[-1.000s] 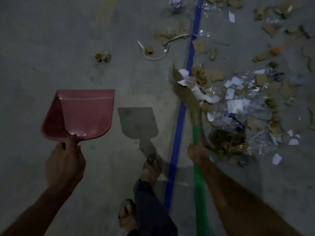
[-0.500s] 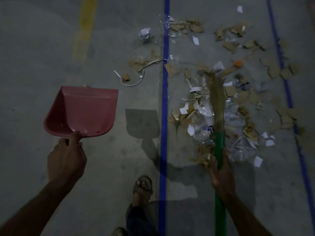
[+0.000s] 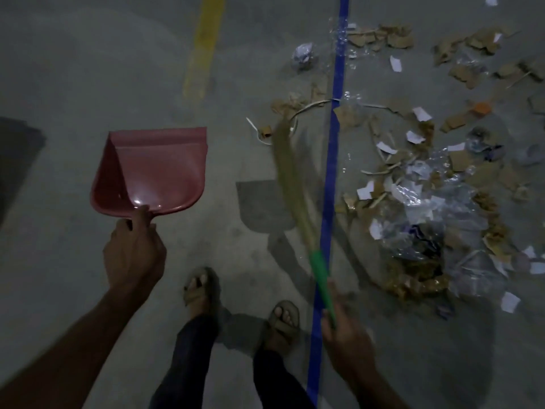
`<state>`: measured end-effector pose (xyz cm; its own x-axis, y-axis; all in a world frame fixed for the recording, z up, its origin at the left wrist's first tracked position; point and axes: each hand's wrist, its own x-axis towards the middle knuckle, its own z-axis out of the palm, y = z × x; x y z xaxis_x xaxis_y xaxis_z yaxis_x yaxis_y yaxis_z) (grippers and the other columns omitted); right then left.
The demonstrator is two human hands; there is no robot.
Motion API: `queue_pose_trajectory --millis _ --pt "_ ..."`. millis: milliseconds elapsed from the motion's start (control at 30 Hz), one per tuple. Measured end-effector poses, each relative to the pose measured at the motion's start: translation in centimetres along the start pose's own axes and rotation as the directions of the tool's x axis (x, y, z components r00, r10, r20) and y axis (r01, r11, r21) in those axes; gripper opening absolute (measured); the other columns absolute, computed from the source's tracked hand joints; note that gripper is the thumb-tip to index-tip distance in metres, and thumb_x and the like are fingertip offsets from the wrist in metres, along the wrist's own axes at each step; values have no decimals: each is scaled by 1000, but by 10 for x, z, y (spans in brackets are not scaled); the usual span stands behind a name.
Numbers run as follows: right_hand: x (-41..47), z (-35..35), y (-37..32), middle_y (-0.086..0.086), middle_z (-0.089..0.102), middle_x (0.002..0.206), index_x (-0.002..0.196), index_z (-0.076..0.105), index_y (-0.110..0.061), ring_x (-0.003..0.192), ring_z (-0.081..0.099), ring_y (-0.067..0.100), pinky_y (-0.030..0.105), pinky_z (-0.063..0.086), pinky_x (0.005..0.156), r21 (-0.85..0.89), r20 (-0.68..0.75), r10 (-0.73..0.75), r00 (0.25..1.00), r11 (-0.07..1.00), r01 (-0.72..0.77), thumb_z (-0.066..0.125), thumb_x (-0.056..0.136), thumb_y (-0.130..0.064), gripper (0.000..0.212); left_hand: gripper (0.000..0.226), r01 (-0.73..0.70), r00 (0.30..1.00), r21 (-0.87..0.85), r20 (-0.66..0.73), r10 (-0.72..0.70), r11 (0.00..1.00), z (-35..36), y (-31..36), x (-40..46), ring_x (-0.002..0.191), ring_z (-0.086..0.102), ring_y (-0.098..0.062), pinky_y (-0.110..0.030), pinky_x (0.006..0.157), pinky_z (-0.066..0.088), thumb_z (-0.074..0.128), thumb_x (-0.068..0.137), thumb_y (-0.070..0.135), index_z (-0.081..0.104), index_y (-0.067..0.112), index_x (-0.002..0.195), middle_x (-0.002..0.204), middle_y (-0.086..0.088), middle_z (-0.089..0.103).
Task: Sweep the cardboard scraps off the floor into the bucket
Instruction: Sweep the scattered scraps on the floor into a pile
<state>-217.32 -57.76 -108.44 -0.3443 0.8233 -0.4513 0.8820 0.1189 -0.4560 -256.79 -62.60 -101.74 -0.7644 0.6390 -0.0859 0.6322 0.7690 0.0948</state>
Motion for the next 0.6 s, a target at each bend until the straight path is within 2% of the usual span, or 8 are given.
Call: queue_pose_trajectory --millis 67,133,167,267,367,433,500,600 --pt "-1 41 -31 3 60 80 152 37 -26 50 41 15 33 37 44 -162 35 -177 984 970 181 51 94 -32 60 37 60 998 -17 -19 -61 998 -4 -17 3 85 56 -53 -57 69 45 52 98 13 46 15 135 102 -31 53" --pt "11 68 -85 2 56 79 152 35 -33 51 46 20 37 41 46 -181 117 -270 956 940 288 52 88 -30 66 35 141 989 -26 -50 -142 990 -11 -39 14 88 55 -54 -58 71 45 52 97 13 46 16 132 105 -31 53" --pt "12 66 -107 4 55 81 154 28 -40 52 50 23 39 39 47 -203 175 -288 941 925 321 48 88 -31 69 34 172 983 -37 -52 -174 984 -10 -44 11 89 55 -54 -58 72 45 52 98 13 47 16 131 106 -31 52" --pt "40 85 -177 16 51 120 155 6 -45 86 61 37 44 46 67 -164 342 -328 881 902 399 35 101 -23 65 33 178 983 -34 -37 -179 983 -11 -68 27 88 55 -54 -54 68 43 52 98 14 46 14 131 106 -32 52" --pt "78 124 -226 28 39 143 155 -2 -44 106 58 41 47 51 88 -101 454 -304 837 916 387 39 104 -23 69 32 145 989 9 -8 -145 989 -7 -91 45 87 55 -53 -54 67 43 53 97 14 47 15 129 105 -31 52" --pt "104 160 -258 30 36 147 156 2 -44 114 55 42 48 49 95 -67 460 -304 834 925 375 40 103 -27 67 35 131 991 10 -2 -131 991 2 -113 60 85 56 -52 -52 65 41 54 97 12 47 15 131 103 -30 53" --pt "128 171 -280 23 48 131 155 8 -45 109 56 40 47 48 95 -42 420 -265 868 950 310 38 102 -27 64 36 101 994 15 29 -102 995 11 -124 66 85 56 -52 -52 66 42 55 96 11 47 14 131 102 -30 53" --pt "176 190 -300 19 53 118 154 16 -43 99 57 39 42 47 80 -9 306 -129 943 990 138 38 98 -21 64 39 30 998 39 61 -32 999 29 -140 88 85 57 -54 -56 68 45 56 96 12 46 13 133 104 -33 54"
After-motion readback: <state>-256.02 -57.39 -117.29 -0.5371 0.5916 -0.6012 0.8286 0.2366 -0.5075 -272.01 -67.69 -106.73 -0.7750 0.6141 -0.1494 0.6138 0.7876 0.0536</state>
